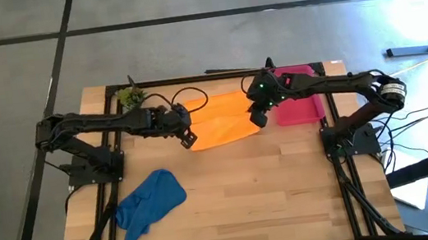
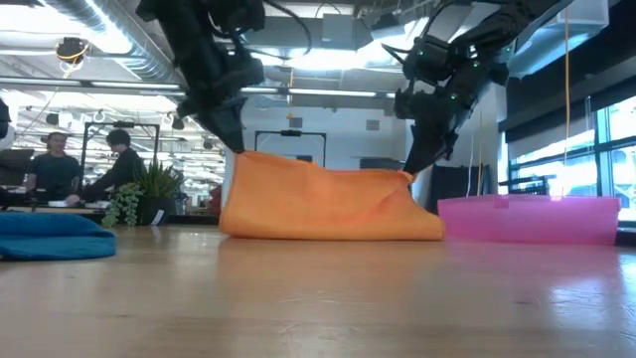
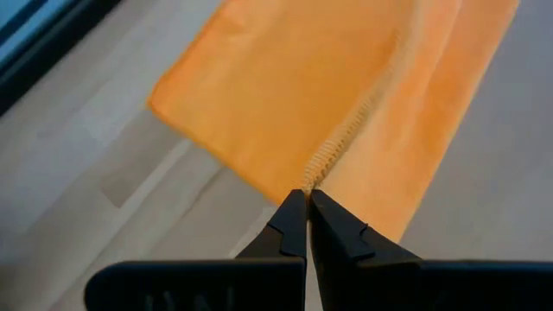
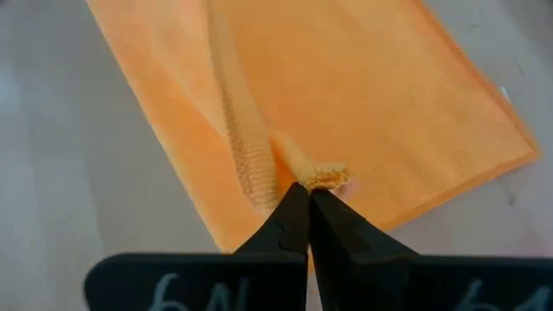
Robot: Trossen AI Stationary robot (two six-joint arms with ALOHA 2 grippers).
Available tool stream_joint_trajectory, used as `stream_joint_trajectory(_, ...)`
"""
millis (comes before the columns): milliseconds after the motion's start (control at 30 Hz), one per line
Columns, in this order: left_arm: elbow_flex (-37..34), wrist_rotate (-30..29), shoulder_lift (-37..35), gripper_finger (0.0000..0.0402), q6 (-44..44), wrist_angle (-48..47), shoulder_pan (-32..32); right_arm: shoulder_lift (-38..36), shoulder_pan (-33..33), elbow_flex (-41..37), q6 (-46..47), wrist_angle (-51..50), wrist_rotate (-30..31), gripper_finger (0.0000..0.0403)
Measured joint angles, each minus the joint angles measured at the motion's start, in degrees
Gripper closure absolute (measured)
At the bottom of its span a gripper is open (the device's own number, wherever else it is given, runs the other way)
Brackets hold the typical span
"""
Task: Roll microfiber towels into tight, uniform cylinder then place into a basket
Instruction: Fold the orange microfiber towel
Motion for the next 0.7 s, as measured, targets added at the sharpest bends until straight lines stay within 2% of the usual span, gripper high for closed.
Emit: stream_joint_trajectory(700, 0.06, 0.14, 3.3, 0.0402, 4.27, 3.03, 9.49, 1.8, -6.17, 0.04, -4.26, 5.64, 1.78, 0.0398)
